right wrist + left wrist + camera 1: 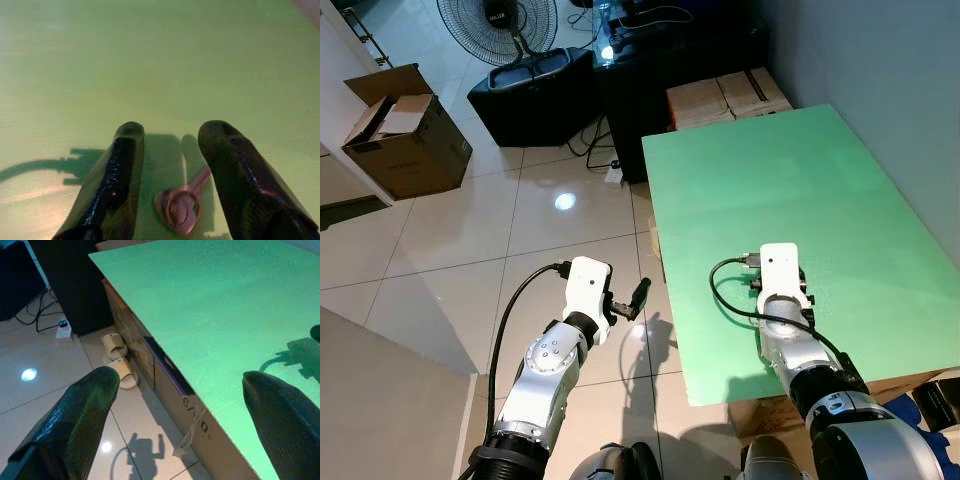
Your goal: Hang keys on a hook
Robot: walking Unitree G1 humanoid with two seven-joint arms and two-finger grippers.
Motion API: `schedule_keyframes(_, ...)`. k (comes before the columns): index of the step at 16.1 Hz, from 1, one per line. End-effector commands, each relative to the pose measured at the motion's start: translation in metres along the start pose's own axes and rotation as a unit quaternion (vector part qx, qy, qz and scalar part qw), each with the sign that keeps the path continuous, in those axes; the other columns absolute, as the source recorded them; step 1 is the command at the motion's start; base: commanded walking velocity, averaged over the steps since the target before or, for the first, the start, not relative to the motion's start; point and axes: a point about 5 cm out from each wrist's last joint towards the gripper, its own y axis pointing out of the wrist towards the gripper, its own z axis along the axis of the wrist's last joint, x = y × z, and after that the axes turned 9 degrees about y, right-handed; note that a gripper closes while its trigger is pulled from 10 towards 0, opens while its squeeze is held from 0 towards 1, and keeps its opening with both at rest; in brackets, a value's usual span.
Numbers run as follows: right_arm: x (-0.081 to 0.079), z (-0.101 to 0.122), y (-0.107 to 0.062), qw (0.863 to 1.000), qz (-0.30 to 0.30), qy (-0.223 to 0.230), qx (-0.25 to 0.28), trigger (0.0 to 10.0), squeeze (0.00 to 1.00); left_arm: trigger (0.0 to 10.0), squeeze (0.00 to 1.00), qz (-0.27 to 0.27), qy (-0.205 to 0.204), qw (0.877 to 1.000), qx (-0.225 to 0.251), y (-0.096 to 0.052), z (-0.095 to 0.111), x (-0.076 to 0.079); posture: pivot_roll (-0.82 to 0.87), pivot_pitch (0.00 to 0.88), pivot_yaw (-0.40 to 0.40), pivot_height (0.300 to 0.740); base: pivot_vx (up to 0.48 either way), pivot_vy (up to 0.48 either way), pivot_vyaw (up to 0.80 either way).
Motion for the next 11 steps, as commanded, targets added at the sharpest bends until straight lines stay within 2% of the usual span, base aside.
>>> schedule_keyframes(1, -0.005, -0.014, -0.005, 0.999, 0.001, 0.009, -0.037, 10.0, 0.0, 10.0, 0.0, 0.009, 0.001, 1.0, -0.008, -0.005, -0.005, -0.005, -0.28, 0.103, 0.221, 0.74, 0.0, 0.0, 0.0)
schedule_keyframes(2, -0.005, -0.024, -0.008, 0.998, 0.0, 0.014, -0.06, 10.0, 0.0, 10.0, 0.0, 0.01, 0.002, 1.0, -0.009, -0.006, -0.006, -0.006, -0.28, 0.103, 0.222, 0.74, 0.0, 0.0, 0.0)
schedule_keyframes(4, -0.005, -0.029, -0.01, 0.998, -0.001, 0.007, -0.067, 10.0, 0.0, 10.0, 0.0, 0.011, 0.002, 1.0, -0.01, -0.006, -0.006, -0.007, -0.28, 0.104, 0.222, 0.74, 0.0, 0.0, 0.0)
schedule_keyframes(5, -0.004, -0.038, -0.013, 0.997, -0.006, -0.001, -0.083, 10.0, 0.0, 10.0, 0.0, 0.011, 0.003, 1.0, -0.01, -0.007, -0.006, -0.007, -0.28, 0.109, 0.225, 0.74, 0.0, 0.0, 0.0)
schedule_keyframes(9, -0.003, -0.049, -0.018, 0.995, -0.012, -0.017, -0.098, 10.0, 0.0, 10.0, 0.0, 0.008, 0.003, 1.0, -0.012, -0.008, -0.007, -0.007, -0.28, 0.112, 0.228, 0.74, 0.0, 0.0, 0.0)
schedule_keyframes(10, -0.005, -0.05, -0.019, 0.995, -0.007, -0.013, -0.099, 0.0, 0.0, 10.0, 0.0, 0.007, 0.003, 1.0, -0.012, -0.008, -0.007, -0.007, -0.28, 0.112, 0.23, 0.74, 0.0, 0.0, 0.0)
schedule_keyframes(11, -0.007, -0.05, -0.02, 0.995, -0.001, -0.011, -0.097, 0.0, 0.0, 10.0, 0.0, 0.007, 0.004, 1.0, -0.012, -0.008, -0.006, -0.007, -0.28, 0.114, 0.231, 0.74, 0.0, 0.0, 0.0)
